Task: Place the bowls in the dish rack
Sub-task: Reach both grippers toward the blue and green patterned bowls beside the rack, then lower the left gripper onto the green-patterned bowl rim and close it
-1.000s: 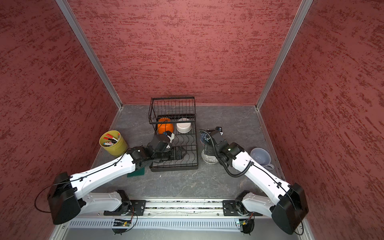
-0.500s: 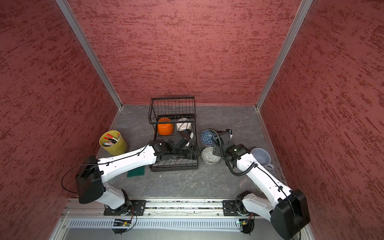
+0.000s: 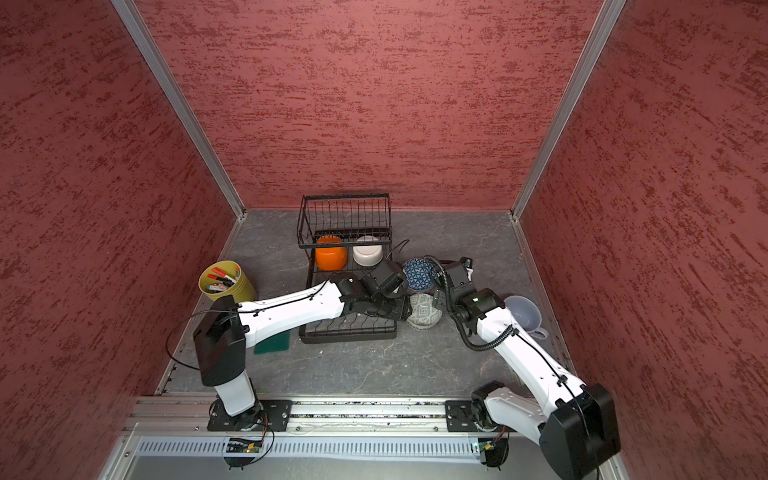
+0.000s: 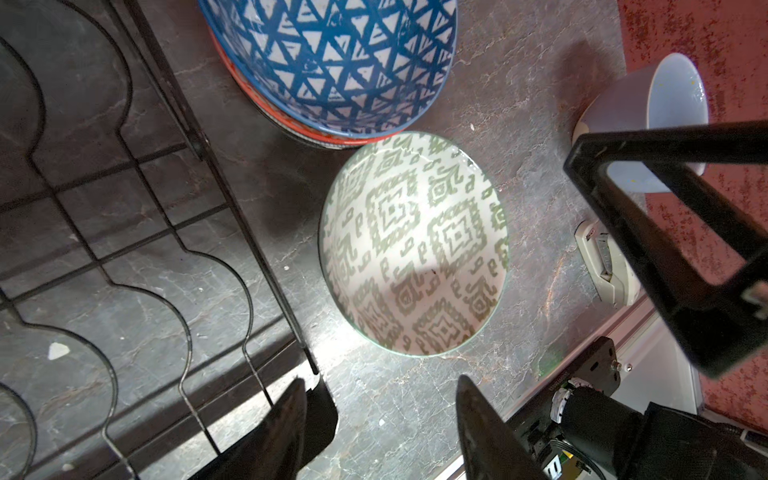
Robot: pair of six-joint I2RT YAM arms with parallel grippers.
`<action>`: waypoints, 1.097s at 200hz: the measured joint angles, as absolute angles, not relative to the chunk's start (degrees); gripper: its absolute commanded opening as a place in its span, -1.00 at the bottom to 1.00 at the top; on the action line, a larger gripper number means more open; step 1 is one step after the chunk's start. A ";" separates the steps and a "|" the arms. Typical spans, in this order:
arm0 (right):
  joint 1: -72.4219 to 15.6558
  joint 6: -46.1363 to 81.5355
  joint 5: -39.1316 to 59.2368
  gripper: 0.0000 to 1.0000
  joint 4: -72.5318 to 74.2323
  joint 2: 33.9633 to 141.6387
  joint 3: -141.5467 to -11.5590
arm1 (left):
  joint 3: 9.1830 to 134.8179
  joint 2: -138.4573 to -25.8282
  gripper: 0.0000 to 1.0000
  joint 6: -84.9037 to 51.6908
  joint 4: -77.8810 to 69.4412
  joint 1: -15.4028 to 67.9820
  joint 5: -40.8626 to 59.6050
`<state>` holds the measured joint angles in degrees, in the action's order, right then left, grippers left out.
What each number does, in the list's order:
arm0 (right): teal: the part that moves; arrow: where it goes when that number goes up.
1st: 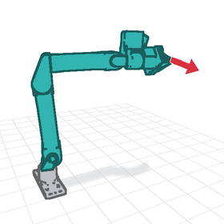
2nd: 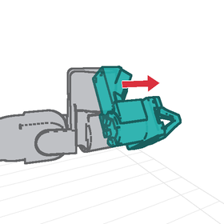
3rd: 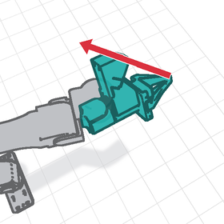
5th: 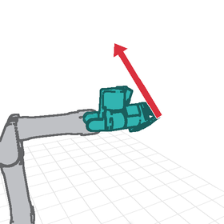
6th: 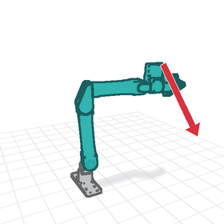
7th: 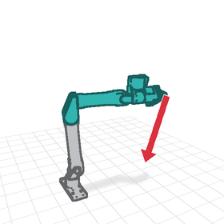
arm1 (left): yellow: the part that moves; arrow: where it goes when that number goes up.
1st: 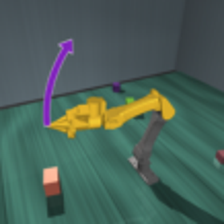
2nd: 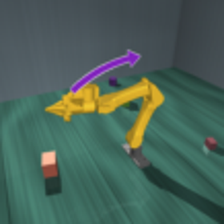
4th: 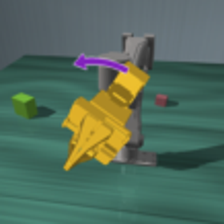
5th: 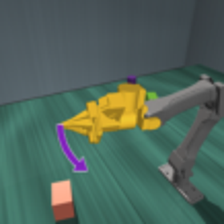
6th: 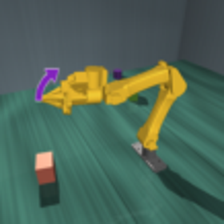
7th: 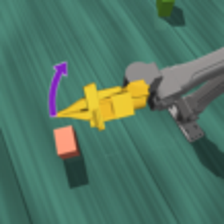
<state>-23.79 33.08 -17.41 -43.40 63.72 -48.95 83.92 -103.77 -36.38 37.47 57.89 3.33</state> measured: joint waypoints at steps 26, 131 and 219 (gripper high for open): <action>-23.11 32.51 -18.52 0.56 -43.38 63.72 -48.95 | 87.83 -107.11 -0.03 -36.05 40.10 58.33 2.87; -21.10 30.57 -19.92 0.55 -42.26 61.80 -47.42 | 97.97 -116.29 -0.21 -35.03 49.63 58.96 0.80; -20.78 29.50 -19.49 0.54 -39.68 61.80 -46.65 | 99.37 -118.83 -0.27 -35.03 51.62 58.96 0.73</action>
